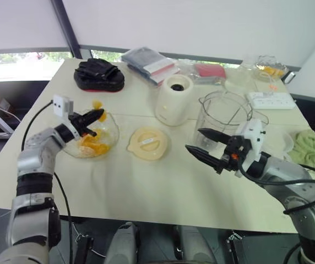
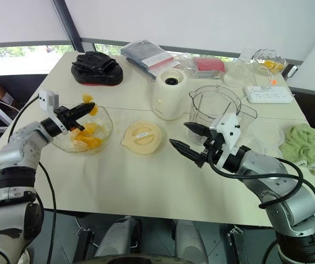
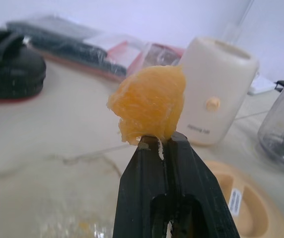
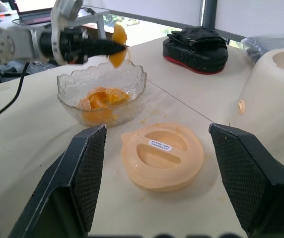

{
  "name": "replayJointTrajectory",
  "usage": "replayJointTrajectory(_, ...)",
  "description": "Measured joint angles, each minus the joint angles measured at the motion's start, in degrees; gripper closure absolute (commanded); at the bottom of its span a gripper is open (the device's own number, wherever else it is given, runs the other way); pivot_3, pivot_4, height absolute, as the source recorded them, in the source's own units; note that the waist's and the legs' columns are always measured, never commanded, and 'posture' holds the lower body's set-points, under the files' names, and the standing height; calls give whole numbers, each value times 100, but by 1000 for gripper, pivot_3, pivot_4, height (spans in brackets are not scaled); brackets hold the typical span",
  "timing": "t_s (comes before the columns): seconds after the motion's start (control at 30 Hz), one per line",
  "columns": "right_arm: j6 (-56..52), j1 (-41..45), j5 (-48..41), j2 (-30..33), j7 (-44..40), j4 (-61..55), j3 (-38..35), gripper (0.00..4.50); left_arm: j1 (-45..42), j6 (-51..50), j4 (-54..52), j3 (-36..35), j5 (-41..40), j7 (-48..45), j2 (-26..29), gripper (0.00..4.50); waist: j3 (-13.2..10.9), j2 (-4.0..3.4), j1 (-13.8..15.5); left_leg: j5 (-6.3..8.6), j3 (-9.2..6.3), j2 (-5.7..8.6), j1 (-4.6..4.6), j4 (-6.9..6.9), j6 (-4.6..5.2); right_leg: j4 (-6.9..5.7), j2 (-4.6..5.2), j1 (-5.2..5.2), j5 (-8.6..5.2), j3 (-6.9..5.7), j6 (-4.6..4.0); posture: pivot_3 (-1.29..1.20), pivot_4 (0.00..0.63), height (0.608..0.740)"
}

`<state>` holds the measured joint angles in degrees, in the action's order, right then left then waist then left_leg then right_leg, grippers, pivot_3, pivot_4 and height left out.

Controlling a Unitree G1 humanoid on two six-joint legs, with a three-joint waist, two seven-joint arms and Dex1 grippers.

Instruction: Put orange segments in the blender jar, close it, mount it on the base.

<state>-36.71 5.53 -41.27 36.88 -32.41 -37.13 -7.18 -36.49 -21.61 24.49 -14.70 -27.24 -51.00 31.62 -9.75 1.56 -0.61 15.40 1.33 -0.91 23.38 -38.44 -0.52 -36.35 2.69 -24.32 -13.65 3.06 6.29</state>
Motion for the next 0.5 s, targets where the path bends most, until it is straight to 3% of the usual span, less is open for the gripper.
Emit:
replayJointTrajectory(0.27, 10, -147, 4, -5, 68, -17, -101, 1037, -1315, -190, 49, 28, -105, -25, -11, 4468, -3, 5, 0, 0, 5, 5, 4, -1, 0, 4, -5, 0, 0, -2, 0, 0, 150, 740)
replayJointTrajectory(0.5, 50, -325, 29, -9, 201, -92, -267, 1037, -3460, -23, 1576, 371, 41, -775, -331, 4468, -4, 6, 8, 0, 5, 14, 8, -1, 0, 14, -8, 4, -1, -3, 2, 0, 150, 740)
